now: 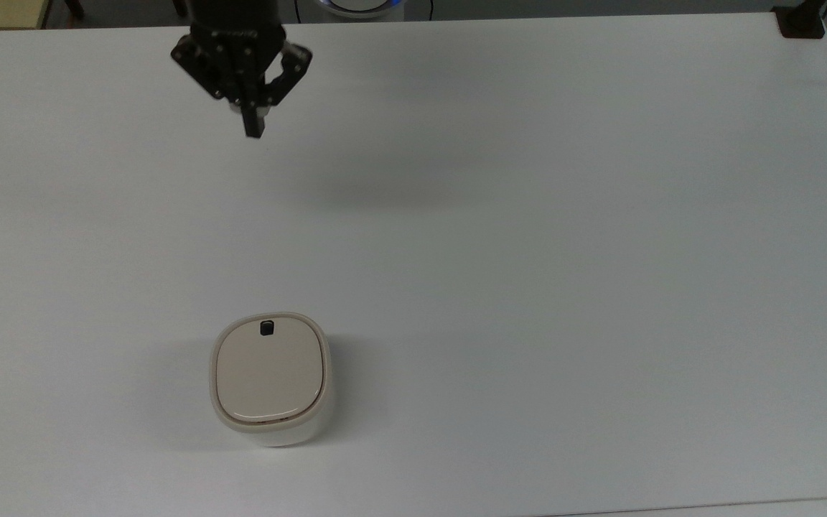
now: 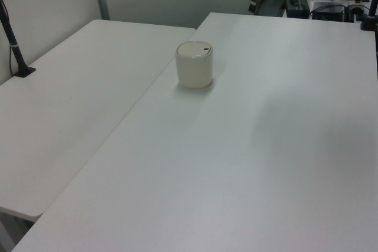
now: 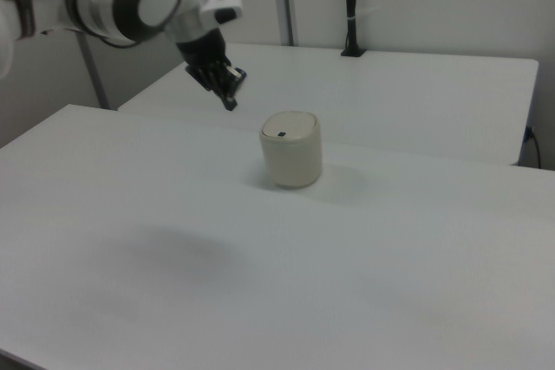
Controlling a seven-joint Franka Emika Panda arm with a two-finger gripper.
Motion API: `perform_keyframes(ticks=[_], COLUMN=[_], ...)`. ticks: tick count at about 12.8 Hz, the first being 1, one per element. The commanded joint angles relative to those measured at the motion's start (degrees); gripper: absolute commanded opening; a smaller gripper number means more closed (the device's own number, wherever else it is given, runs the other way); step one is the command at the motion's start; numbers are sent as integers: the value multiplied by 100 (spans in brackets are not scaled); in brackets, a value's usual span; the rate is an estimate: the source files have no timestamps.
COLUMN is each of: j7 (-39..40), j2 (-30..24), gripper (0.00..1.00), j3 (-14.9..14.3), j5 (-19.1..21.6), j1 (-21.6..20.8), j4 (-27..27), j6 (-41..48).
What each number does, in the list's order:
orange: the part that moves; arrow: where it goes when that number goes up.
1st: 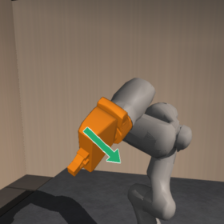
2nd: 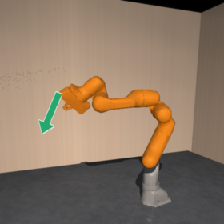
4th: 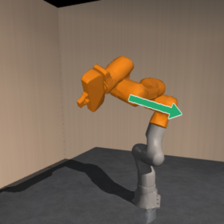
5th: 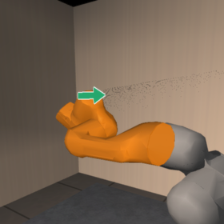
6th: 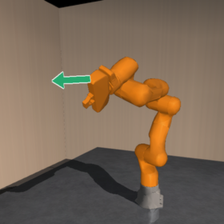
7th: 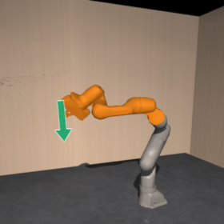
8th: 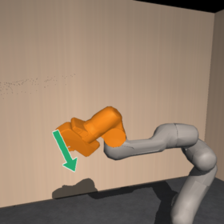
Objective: Open the trash bin
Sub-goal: 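Move the gripper down toward the cream trash bin's lid slot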
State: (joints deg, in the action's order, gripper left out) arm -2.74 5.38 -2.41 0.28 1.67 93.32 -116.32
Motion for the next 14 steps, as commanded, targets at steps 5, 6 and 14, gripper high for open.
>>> perform_keyframes(ticks=[5,6,14], j7=[-903,-964,-1956], j2=[1087,1193,2107], gripper=[0,0,0], j3=[-76,-76,-58], j5=[411,411,481], j1=[141,132,-62], j4=[10,10,-7], j6=[-2648,-2833,-4451])
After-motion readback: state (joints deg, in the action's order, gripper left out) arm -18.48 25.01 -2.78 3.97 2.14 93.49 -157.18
